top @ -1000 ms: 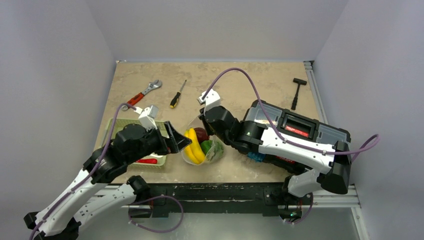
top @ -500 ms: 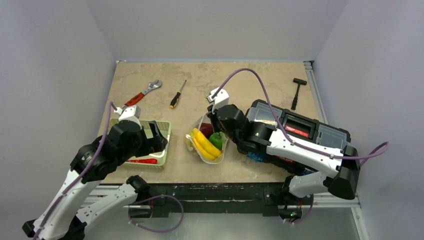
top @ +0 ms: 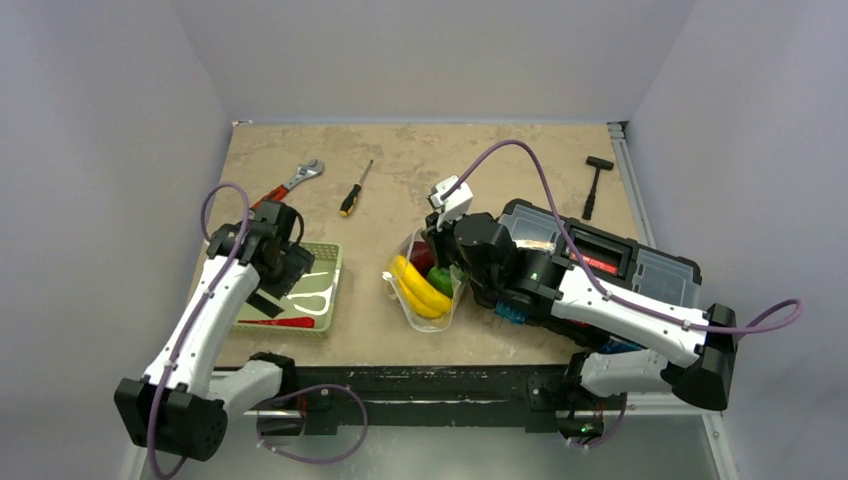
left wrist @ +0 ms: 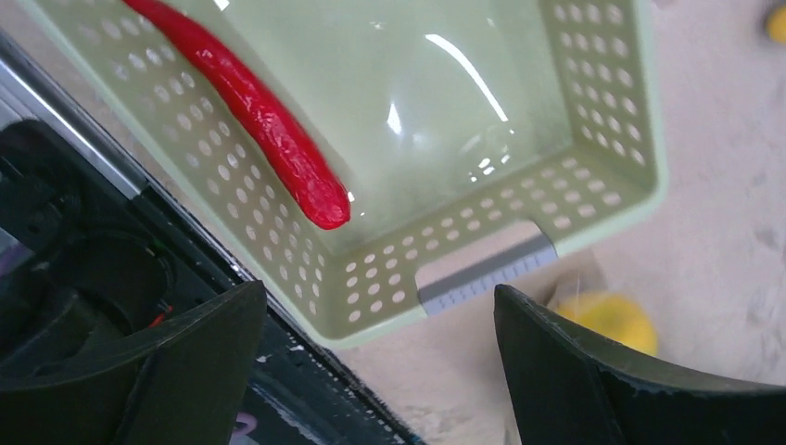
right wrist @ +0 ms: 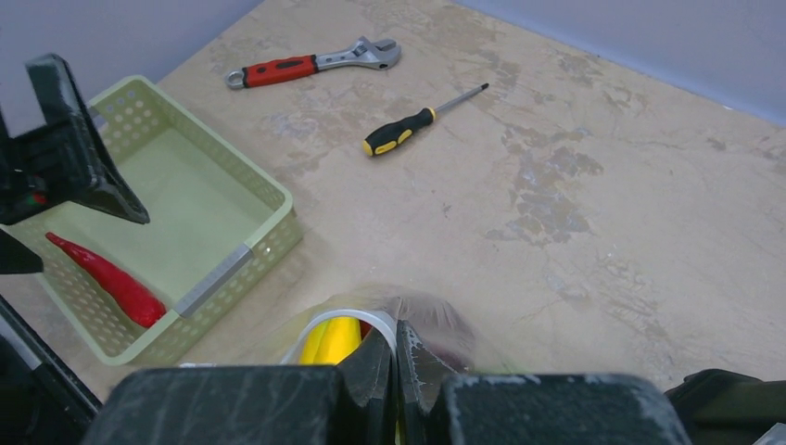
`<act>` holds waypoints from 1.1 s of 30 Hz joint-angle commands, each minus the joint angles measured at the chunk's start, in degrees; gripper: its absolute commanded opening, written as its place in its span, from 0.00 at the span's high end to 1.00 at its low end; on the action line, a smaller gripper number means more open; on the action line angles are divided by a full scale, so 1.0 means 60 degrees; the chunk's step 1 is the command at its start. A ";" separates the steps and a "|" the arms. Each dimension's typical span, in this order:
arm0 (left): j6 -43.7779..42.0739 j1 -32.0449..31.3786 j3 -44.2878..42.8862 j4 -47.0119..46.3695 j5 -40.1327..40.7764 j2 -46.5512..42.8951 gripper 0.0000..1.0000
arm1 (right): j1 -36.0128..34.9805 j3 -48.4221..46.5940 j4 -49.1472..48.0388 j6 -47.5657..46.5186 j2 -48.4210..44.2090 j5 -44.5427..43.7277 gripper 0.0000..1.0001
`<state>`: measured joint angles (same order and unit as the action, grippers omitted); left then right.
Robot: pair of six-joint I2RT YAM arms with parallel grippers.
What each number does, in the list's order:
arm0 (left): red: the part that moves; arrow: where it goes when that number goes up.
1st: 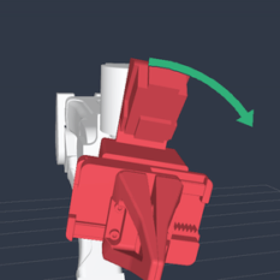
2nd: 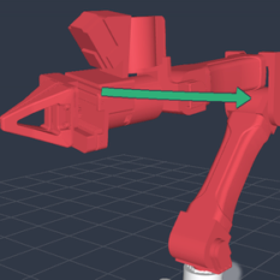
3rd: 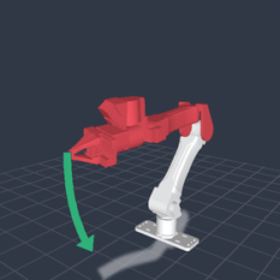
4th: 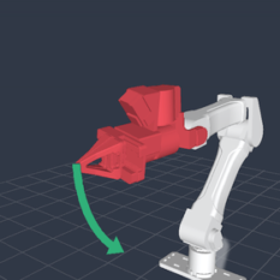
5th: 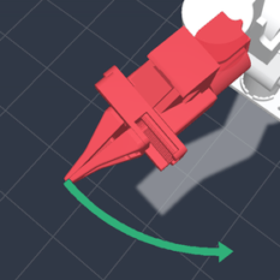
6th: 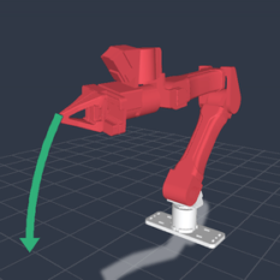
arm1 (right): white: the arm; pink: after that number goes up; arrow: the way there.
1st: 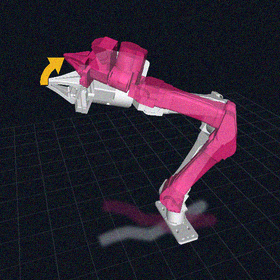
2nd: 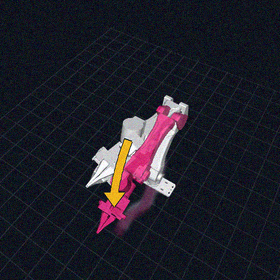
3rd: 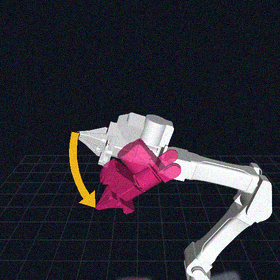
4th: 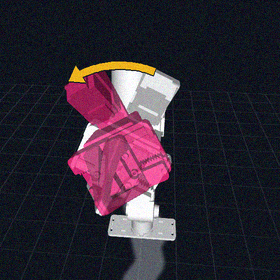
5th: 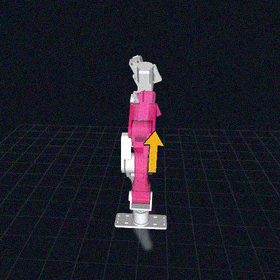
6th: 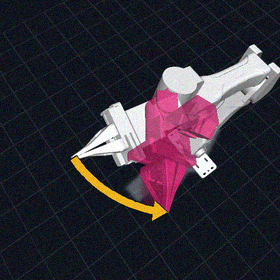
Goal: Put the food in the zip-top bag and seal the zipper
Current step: Pick up the fake vegetable from the bin.
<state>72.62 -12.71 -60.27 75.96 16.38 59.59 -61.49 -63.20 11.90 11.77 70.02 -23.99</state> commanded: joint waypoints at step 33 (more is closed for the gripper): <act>0.3880 0.1488 0.3912 -0.2653 -0.0926 0.1539 0.32 | 0.0006 -0.0230 -0.0705 -0.0055 0.0016 0.0262 1.00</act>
<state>93.49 -4.23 -38.68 64.40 11.14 68.05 -61.49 -62.74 11.33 11.77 70.32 -22.76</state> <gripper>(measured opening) 0.717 0.003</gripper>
